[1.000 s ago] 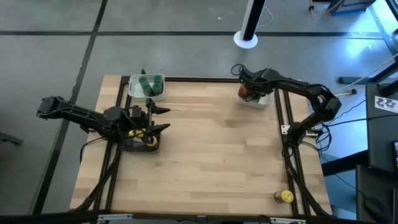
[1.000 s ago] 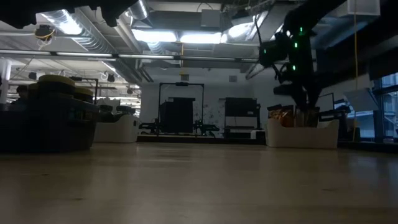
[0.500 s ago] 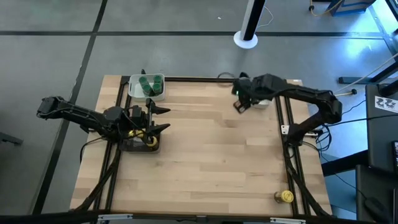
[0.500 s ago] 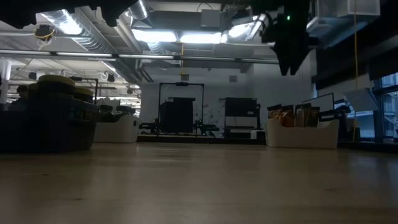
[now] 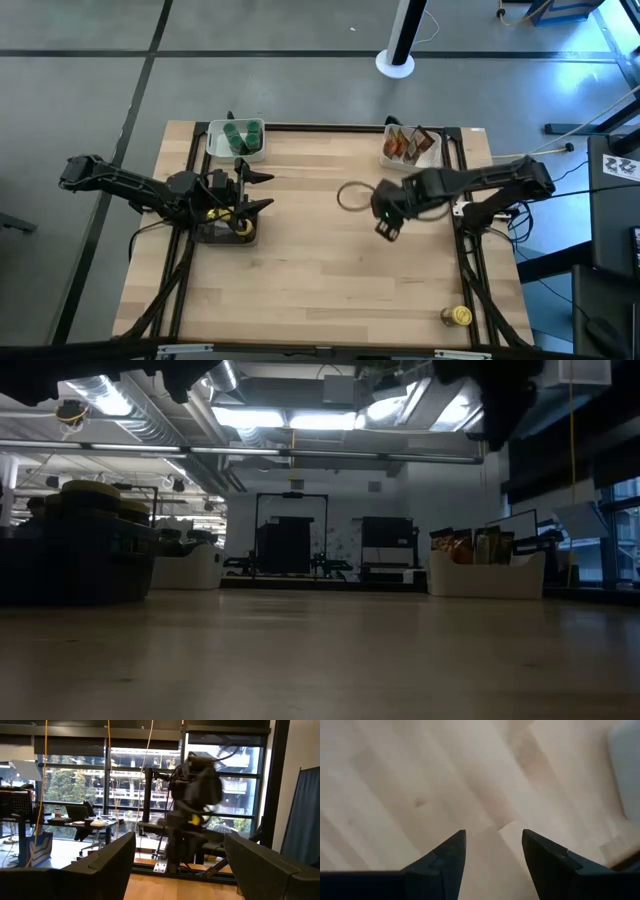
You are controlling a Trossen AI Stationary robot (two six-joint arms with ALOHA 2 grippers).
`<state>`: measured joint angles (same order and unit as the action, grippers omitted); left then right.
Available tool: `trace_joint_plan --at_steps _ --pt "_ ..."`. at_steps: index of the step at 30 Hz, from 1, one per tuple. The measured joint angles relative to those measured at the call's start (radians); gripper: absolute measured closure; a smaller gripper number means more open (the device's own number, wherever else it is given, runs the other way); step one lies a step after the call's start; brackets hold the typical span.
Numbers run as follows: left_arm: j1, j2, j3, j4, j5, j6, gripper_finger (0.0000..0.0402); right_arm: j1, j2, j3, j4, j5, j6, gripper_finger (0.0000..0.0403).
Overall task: Sort spices by type
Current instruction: Put the yellow seasoning bottle into the black bin
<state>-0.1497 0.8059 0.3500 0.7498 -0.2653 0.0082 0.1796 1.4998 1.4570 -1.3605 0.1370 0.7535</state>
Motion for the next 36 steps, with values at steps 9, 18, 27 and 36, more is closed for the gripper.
trace_joint_plan --at_steps 9,18,27,36 --pt "0.0 0.0 0.0 0.0 0.0 -0.008 0.0114 0.125 0.0 0.0 0.118 0.005 -0.002 0.021" --pt "0.0 0.0 0.0 0.0 0.0 -0.009 0.0114 0.122 0.002 0.0 0.139 -0.006 0.051 0.0187" --pt "0.0 0.0 0.0 0.0 0.0 -0.009 0.0114 0.128 0.002 0.0 0.078 -0.062 0.113 0.0061" --pt "0.0 0.0 0.0 -0.001 0.0 -0.009 0.0114 0.253 0.002 0.0 0.004 -0.094 0.2 0.0018"
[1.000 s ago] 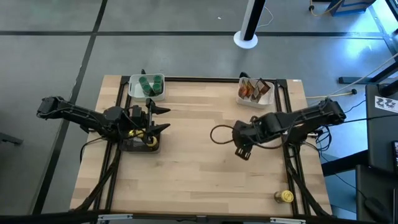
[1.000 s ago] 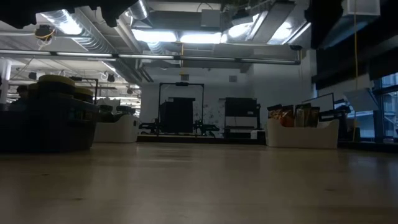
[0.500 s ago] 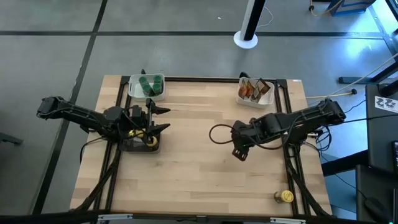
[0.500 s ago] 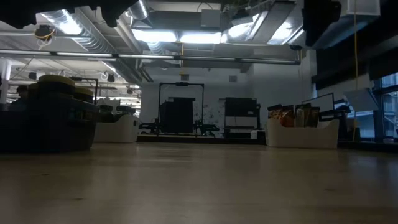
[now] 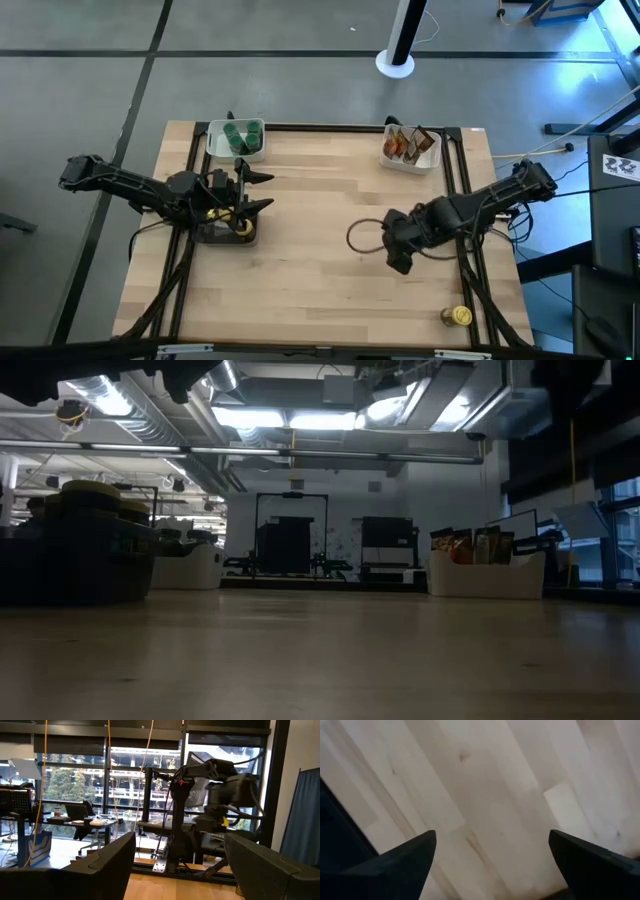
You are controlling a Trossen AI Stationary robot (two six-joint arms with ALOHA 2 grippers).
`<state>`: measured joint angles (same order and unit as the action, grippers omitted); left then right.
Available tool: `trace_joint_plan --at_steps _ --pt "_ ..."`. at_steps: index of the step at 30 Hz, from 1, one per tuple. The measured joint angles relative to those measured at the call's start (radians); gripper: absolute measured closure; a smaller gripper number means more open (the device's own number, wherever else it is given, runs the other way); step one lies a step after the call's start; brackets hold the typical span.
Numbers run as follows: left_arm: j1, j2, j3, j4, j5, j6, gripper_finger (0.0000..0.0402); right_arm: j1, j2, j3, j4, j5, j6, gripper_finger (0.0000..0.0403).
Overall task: Sort spices by type
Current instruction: Put the yellow seasoning bottle into the black bin
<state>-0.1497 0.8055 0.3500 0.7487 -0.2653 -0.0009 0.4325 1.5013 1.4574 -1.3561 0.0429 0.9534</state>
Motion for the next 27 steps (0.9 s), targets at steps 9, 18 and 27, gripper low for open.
trace_joint_plan --at_steps 9,18,27 --pt "0.0 0.0 0.0 0.0 0.0 -0.013 0.0114 0.213 0.0 0.0 -0.038 -0.02 0.248 0.0004" --pt "0.0 0.0 0.0 0.0 0.0 -0.018 0.0114 0.342 0.0 0.0 0.09 -0.064 0.348 0.0005" --pt "0.0 0.0 0.0 -0.007 0.0 -0.025 0.0114 0.345 0.0 0.0 0.211 0.087 0.392 0.0006"
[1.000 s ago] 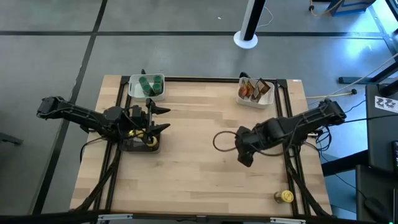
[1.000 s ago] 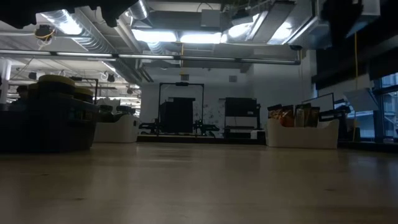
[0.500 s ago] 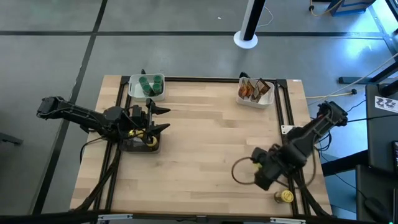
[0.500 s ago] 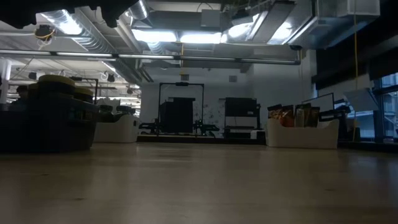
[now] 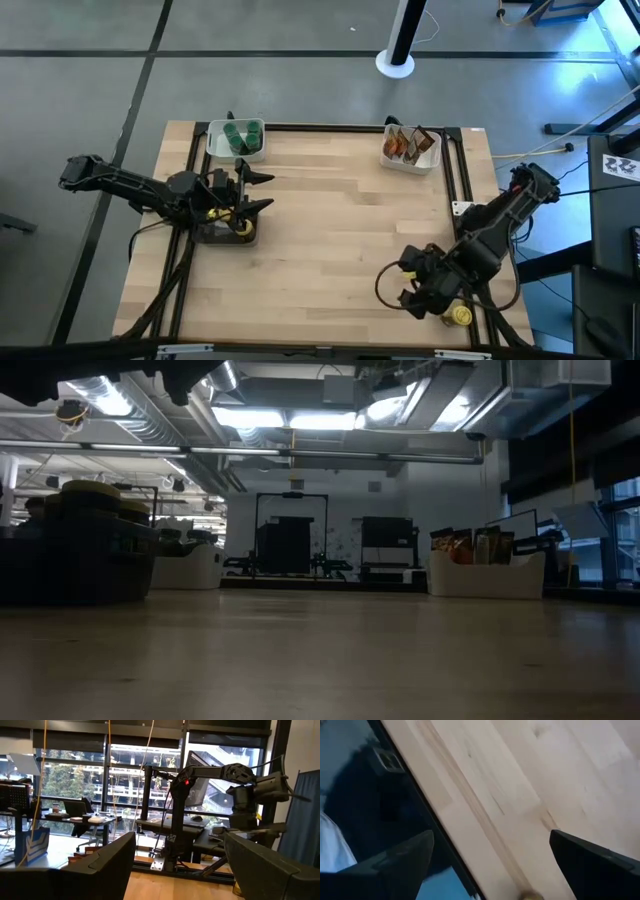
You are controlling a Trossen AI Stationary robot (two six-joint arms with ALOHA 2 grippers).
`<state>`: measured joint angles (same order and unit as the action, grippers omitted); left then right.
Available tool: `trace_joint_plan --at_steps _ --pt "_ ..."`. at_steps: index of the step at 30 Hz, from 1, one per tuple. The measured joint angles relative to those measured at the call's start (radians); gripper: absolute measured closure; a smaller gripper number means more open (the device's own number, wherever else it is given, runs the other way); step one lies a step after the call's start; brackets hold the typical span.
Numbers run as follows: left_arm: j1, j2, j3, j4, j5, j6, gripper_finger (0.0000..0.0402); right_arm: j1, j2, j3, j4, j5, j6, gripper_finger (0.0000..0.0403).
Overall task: Sort spices by type
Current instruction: Put the yellow seasoning bottle into the black bin
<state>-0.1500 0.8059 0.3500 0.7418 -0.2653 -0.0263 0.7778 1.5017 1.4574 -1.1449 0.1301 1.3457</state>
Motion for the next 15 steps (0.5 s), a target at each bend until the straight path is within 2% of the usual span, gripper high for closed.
trace_joint_plan --at_steps 5,8,15 --pt "0.0 0.0 0.0 0.0 0.0 0.0 0.0114 0.038 0.009 0.0 -0.083 -0.102 0.076 0.0006" --pt "0.0 0.0 0.0 0.0 0.0 0.005 0.0114 0.069 0.021 0.0 -0.125 -0.117 0.124 0.0006" --pt "0.0 0.0 0.0 -0.001 0.0 0.002 0.0114 0.136 0.078 0.0 -0.177 -0.225 0.135 0.0006"
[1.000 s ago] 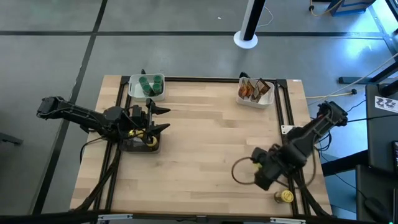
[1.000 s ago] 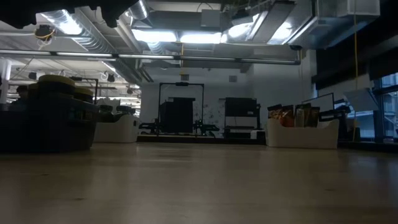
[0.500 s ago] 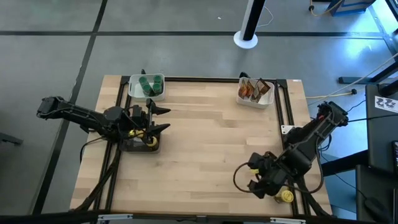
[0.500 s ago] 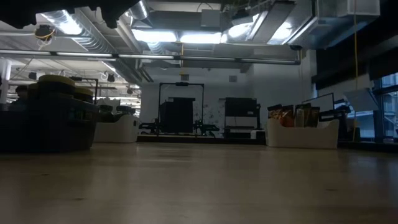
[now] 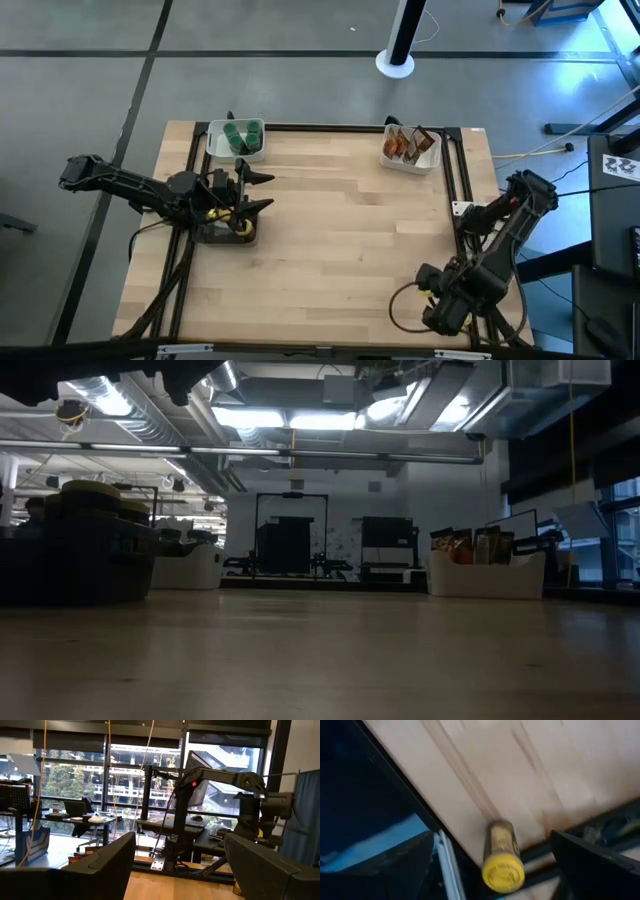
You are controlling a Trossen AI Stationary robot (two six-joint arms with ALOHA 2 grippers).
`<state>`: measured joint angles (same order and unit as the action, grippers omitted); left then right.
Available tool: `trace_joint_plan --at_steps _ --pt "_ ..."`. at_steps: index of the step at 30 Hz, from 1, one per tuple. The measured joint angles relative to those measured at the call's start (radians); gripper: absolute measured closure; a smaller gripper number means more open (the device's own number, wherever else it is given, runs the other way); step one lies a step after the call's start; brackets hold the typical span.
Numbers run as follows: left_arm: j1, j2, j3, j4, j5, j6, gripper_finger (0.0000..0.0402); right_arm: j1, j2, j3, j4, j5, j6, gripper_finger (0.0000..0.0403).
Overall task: Sort spices by type
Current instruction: Put the yellow seasoning bottle into the black bin
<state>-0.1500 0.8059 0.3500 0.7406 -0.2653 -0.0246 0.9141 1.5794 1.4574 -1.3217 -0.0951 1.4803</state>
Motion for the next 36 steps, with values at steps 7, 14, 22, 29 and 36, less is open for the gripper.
trace_joint_plan --at_steps 7,14,22,29,36 --pt "0.0 0.0 0.0 0.0 0.0 -0.001 0.0114 0.074 0.057 0.0 -0.021 -0.03 -0.018 0.0006" --pt "0.0 0.0 0.0 0.0 0.0 -0.001 0.0114 0.144 0.095 0.0 -0.031 -0.03 -0.021 0.0006" --pt "0.0 0.0 0.0 0.0 0.0 -0.001 0.0114 0.216 0.139 0.0 -0.029 -0.03 -0.018 0.0006" --pt "0.0 0.0 0.0 0.0 0.0 -0.001 0.0114 0.24 0.186 0.0 -0.018 -0.03 -0.025 0.0006" --pt "0.0 0.0 0.0 0.0 0.0 -0.001 0.0114 0.24 0.192 -0.046 0.016 -0.054 -0.069 0.0006"
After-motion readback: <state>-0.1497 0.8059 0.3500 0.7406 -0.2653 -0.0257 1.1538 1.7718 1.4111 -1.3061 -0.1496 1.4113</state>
